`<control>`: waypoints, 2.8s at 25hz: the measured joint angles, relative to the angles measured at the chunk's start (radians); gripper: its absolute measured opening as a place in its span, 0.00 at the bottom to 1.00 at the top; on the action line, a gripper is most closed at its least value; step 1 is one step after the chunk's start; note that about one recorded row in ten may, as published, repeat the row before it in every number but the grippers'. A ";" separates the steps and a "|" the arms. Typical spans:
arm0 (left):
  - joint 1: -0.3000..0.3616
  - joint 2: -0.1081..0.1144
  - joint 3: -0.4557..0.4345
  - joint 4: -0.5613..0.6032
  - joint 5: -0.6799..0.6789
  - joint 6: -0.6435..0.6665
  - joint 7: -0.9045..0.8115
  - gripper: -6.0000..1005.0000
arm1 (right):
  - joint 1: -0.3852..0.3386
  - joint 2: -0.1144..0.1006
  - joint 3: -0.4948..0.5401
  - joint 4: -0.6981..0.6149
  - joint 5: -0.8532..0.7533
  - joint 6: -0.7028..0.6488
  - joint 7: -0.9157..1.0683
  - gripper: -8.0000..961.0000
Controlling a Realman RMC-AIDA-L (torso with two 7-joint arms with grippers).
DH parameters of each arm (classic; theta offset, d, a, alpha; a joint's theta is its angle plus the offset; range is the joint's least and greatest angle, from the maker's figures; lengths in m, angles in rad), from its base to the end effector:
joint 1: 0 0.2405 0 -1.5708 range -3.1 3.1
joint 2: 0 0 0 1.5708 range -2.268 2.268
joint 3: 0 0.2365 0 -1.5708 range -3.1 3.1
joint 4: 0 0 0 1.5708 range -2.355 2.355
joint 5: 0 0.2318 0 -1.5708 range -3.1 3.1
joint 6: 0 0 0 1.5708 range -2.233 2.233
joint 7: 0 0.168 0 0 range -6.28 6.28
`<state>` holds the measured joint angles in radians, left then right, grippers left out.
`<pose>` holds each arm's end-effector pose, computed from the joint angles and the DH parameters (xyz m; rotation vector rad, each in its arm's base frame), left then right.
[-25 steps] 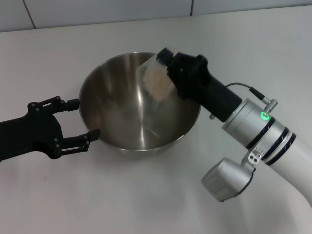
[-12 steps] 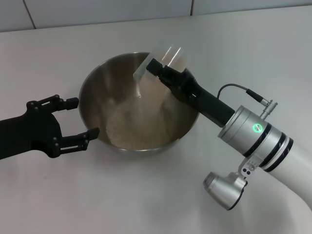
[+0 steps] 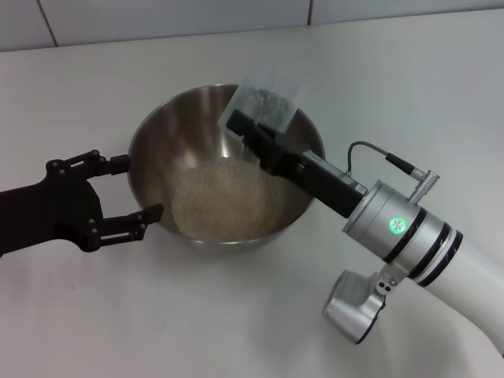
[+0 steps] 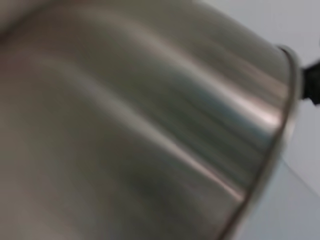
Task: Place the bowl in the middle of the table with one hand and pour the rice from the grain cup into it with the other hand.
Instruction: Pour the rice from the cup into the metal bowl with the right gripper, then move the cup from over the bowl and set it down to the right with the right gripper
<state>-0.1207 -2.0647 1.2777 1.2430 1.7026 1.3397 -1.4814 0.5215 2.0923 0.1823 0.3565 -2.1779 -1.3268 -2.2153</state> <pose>-0.2270 0.3148 0.0042 -2.6839 -0.3361 -0.4994 0.1963 0.3028 -0.1226 -0.9996 -1.7452 -0.4046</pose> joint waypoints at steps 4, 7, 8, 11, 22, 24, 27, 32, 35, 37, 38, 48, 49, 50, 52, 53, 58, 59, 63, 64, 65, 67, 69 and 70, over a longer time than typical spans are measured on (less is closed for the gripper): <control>-0.001 0.000 0.000 -0.001 0.000 -0.001 0.000 0.84 | -0.003 0.000 -0.003 0.008 -0.004 0.011 -0.130 0.02; -0.002 -0.001 0.000 -0.002 0.000 -0.001 0.000 0.84 | -0.003 0.000 -0.010 0.006 -0.008 0.016 -0.230 0.02; -0.002 -0.002 0.000 -0.002 0.000 -0.001 0.000 0.84 | -0.003 0.000 -0.010 0.006 -0.008 0.016 -0.230 0.02; -0.003 -0.002 0.000 -0.002 0.000 -0.001 0.000 0.84 | -0.003 0.000 -0.010 -0.003 -0.026 0.029 -0.272 0.02; -0.004 -0.002 0.000 -0.001 0.000 0.001 -0.008 0.84 | -0.033 0.000 0.062 0.107 -0.034 0.012 0.007 0.02; -0.004 -0.002 0.000 0.001 0.000 0.001 -0.008 0.84 | -0.042 0.000 0.077 0.131 -0.033 0.008 0.088 0.02; -0.003 -0.002 0.000 0.003 0.000 0.001 -0.008 0.84 | -0.069 0.000 0.114 0.189 -0.029 0.002 0.311 0.02; -0.003 -0.002 0.000 0.005 0.000 0.001 -0.008 0.84 | -0.104 0.000 0.165 0.249 0.027 -0.022 0.607 0.02; -0.003 -0.002 0.000 0.005 0.000 0.000 -0.008 0.84 | -0.118 -0.003 0.188 0.274 0.073 -0.044 0.827 0.02; -0.002 -0.002 0.000 0.006 0.000 -0.001 -0.008 0.84 | -0.124 -0.006 0.221 0.258 0.078 -0.049 1.074 0.02; -0.002 -0.002 0.000 0.006 0.000 -0.001 -0.008 0.84 | -0.124 -0.006 0.221 0.258 0.078 -0.049 1.074 0.02; -0.001 -0.002 0.000 0.005 -0.002 -0.003 -0.005 0.84 | -0.140 -0.007 0.424 0.086 0.084 -0.024 1.762 0.03; -0.002 -0.002 0.000 0.003 -0.003 -0.004 -0.004 0.84 | -0.133 -0.005 0.439 0.054 0.084 -0.008 1.824 0.03; -0.002 -0.002 0.000 0.003 -0.003 -0.004 -0.004 0.84 | -0.124 -0.005 0.452 0.023 0.084 0.012 1.876 0.03; -0.003 -0.002 0.000 0.001 -0.003 -0.004 -0.004 0.84 | -0.106 -0.004 0.465 -0.028 0.084 0.058 1.961 0.03; -0.003 -0.002 0.000 0.000 -0.002 -0.004 -0.004 0.84 | -0.095 -0.005 0.465 -0.054 0.083 0.084 1.998 0.03; -0.005 -0.003 0.000 -0.002 -0.002 -0.004 -0.002 0.84 | -0.056 -0.006 0.460 -0.118 0.075 0.217 2.073 0.03; -0.005 -0.003 0.000 -0.002 -0.002 -0.004 -0.002 0.84 | -0.052 -0.006 0.460 -0.119 0.075 0.245 2.075 0.03; -0.009 -0.003 0.000 -0.002 -0.001 -0.004 -0.004 0.84 | -0.024 -0.008 0.452 -0.135 0.042 0.336 2.077 0.04; -0.010 -0.003 0.000 -0.002 -0.001 -0.004 -0.004 0.84 | -0.019 -0.008 0.451 -0.139 0.029 0.354 2.078 0.04; -0.011 -0.003 0.000 -0.002 -0.001 -0.004 -0.004 0.84 | -0.014 -0.008 0.450 -0.142 0.018 0.370 2.079 0.04; -0.011 -0.003 0.001 -0.002 -0.001 -0.004 -0.005 0.84 | -0.009 -0.008 0.450 -0.142 0.009 0.390 2.079 0.04; -0.011 -0.003 0.002 -0.003 0.000 -0.004 -0.004 0.84 | -0.006 -0.008 0.449 -0.143 0.001 0.406 2.080 0.04; -0.011 -0.003 0.002 -0.003 0.000 -0.004 -0.004 0.84 | -0.004 -0.009 0.449 -0.143 -0.003 0.413 2.080 0.04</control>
<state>-0.1319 -2.0678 1.2796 1.2403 1.7025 1.3361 -1.4856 0.5171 2.0837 0.6314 0.2138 -2.1812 -0.9142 -0.1352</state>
